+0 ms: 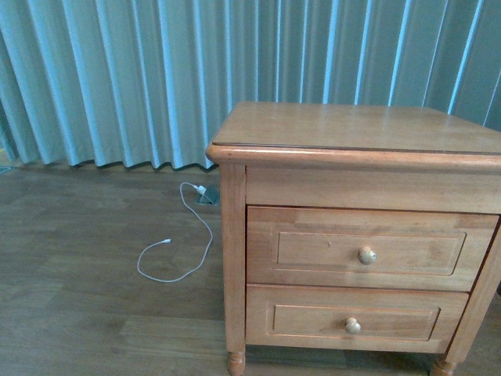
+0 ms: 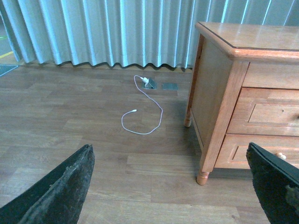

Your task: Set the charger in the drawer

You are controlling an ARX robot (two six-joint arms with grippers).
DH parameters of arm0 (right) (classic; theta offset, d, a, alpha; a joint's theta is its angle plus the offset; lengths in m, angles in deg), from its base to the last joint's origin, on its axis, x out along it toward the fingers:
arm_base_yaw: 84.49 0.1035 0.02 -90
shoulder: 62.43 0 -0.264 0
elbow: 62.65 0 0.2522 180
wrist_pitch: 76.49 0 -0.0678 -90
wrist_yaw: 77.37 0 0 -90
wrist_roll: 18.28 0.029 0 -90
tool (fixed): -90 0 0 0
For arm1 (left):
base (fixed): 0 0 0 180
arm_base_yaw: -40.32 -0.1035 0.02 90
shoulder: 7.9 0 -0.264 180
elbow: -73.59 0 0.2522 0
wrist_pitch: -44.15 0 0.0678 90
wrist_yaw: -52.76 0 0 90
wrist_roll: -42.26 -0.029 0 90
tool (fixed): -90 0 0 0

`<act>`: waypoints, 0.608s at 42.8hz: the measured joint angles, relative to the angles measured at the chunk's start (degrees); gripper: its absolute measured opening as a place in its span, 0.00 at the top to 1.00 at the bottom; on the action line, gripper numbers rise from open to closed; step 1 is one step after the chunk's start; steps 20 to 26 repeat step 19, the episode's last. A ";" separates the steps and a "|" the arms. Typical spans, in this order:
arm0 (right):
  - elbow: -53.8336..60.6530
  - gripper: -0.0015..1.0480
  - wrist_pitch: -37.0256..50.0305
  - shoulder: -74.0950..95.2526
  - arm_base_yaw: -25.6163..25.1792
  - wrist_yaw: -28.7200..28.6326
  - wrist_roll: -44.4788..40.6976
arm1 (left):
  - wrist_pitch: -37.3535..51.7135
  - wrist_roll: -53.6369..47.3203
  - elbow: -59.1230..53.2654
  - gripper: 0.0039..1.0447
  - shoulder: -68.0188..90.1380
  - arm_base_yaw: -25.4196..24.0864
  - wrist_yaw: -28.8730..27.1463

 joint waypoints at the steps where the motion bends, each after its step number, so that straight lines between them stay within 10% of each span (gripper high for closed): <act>1: 0.00 0.98 0.00 0.00 0.00 0.00 0.00 | 0.00 0.00 0.00 0.06 0.00 0.00 -0.02; 19: 0.00 0.31 -0.02 0.00 0.00 0.00 -0.07 | 0.00 0.00 0.00 0.06 0.00 0.00 -0.02; 26: 0.00 0.31 -0.02 0.00 0.00 0.00 -0.07 | 0.00 0.00 0.00 0.06 0.00 0.00 -0.02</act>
